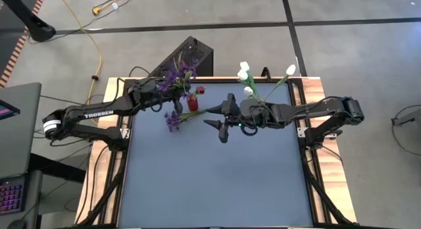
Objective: Sort flowers into vase by color
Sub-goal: Put the purple flowers into the red vase
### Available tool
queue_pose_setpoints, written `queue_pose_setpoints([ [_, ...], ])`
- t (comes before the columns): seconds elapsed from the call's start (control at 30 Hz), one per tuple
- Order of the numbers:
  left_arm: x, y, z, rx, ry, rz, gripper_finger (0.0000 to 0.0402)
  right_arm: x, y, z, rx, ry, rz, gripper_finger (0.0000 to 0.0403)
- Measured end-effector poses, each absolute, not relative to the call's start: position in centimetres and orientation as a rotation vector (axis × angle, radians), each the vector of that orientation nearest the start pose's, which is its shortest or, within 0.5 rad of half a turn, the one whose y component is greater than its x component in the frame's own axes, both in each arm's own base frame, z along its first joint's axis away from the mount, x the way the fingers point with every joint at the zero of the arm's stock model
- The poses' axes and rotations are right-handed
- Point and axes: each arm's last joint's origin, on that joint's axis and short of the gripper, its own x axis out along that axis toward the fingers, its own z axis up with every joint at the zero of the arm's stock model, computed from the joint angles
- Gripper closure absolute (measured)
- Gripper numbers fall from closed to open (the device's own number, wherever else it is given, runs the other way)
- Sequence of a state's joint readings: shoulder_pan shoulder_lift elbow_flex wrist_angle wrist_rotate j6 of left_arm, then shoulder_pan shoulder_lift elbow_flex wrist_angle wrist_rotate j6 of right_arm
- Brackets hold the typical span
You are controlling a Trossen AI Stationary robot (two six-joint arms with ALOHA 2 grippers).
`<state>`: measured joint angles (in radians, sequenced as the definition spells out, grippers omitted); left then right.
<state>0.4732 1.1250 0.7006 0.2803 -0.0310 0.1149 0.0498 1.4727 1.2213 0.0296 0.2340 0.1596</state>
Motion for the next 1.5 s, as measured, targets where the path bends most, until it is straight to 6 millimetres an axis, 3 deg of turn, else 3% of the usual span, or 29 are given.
queue_pose_setpoints([
  [0.6, 24.0, 13.8, 24.3, 0.035, 0.309, 0.526, 0.0401, 33.9, 1.1, 33.9, 0.120, 0.239, -0.200, 0.0170],
  [0.97, 24.0, 14.0, 24.1, 0.026, 0.320, 0.543, 0.0398, 33.8, 1.1, 33.5, 0.114, 0.278, -0.203, 0.0170],
  [1.5, 23.1, 13.5, 24.8, -0.022, 0.323, 0.544, 0.0265, 33.4, 1.0, 32.9, 0.120, 0.355, -0.213, 0.0170],
])
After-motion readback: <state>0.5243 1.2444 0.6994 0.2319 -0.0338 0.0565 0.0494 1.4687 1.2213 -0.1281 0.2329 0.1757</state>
